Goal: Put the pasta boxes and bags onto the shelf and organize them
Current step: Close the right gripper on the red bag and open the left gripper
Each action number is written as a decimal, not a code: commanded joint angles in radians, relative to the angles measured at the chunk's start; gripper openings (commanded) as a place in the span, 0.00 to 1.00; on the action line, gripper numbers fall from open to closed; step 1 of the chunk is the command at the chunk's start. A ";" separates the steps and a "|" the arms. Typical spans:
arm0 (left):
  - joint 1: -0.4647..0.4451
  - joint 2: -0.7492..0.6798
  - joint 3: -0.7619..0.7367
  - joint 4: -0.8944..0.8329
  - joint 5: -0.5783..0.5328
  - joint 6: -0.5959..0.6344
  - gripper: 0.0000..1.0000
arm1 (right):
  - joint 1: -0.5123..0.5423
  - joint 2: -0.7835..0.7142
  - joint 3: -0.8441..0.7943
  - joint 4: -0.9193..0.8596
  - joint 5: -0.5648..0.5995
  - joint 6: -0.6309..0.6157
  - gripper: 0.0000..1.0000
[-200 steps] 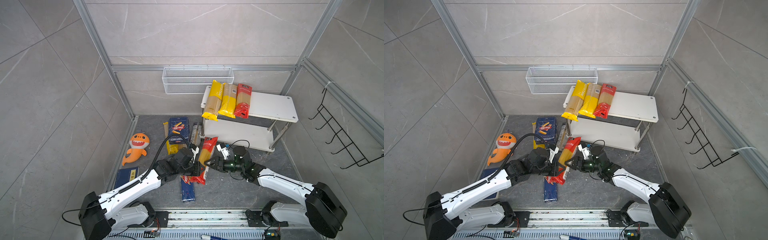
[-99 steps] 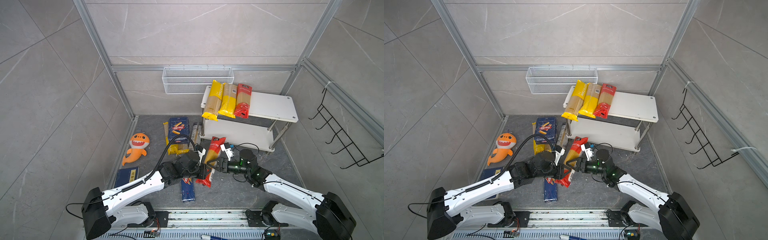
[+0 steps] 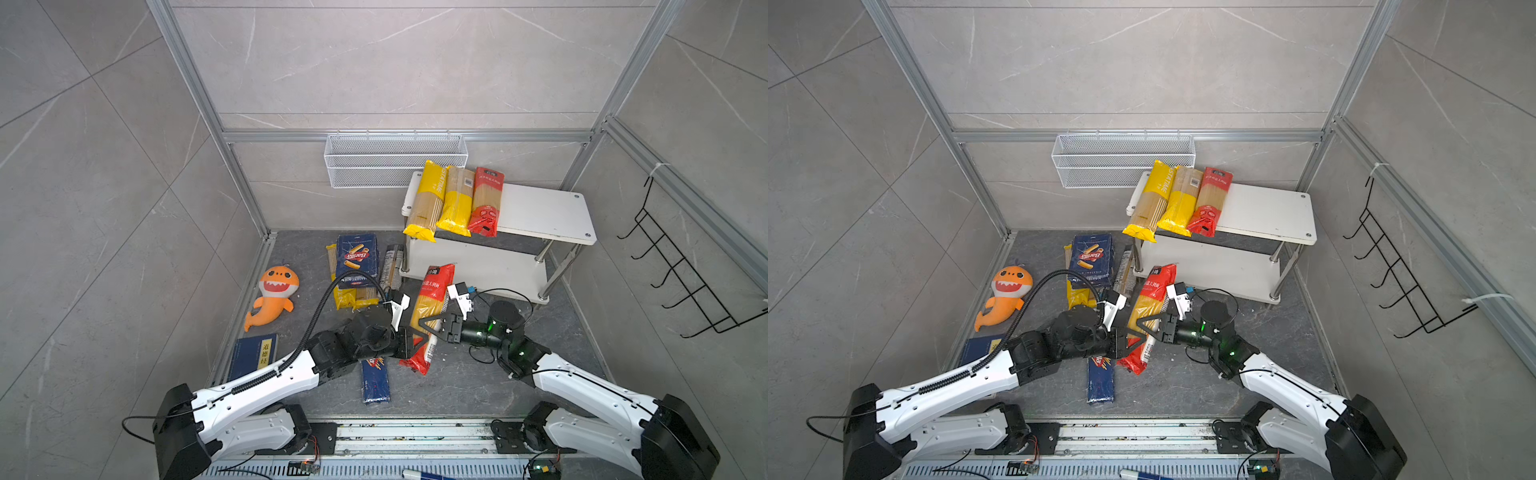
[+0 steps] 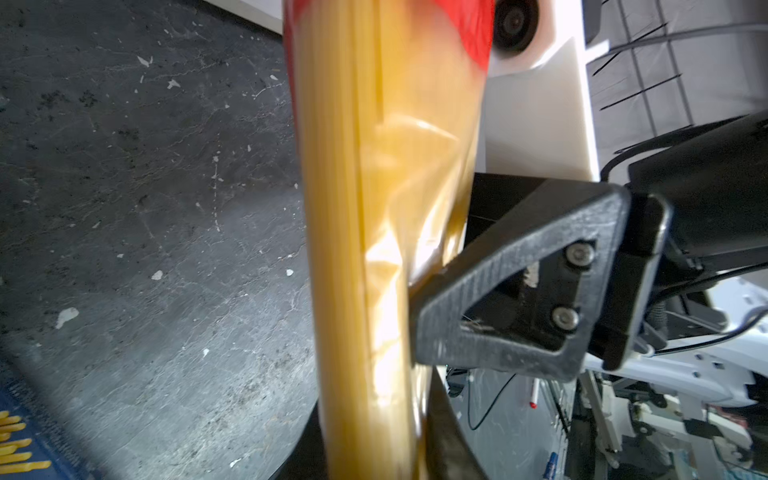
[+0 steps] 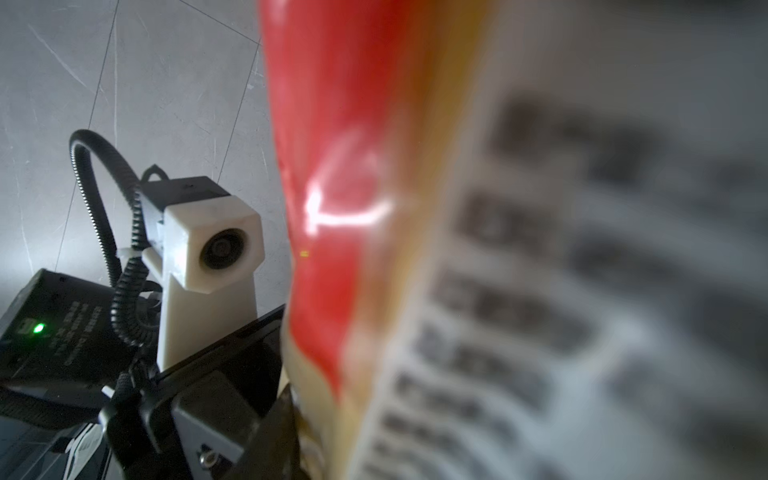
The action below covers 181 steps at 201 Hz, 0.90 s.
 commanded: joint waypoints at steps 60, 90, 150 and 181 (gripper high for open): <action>-0.024 -0.109 0.011 0.153 0.005 0.059 0.53 | 0.019 -0.079 0.046 -0.071 -0.011 0.000 0.04; -0.025 -0.176 -0.017 0.122 -0.030 0.062 0.62 | 0.019 -0.087 0.043 -0.063 -0.019 0.011 0.00; -0.025 -0.339 -0.010 -0.027 -0.129 0.101 0.75 | 0.019 -0.137 0.070 -0.145 -0.023 0.030 0.00; -0.024 -0.426 0.017 -0.163 -0.234 0.134 0.85 | 0.019 -0.219 0.135 -0.302 -0.020 -0.025 0.00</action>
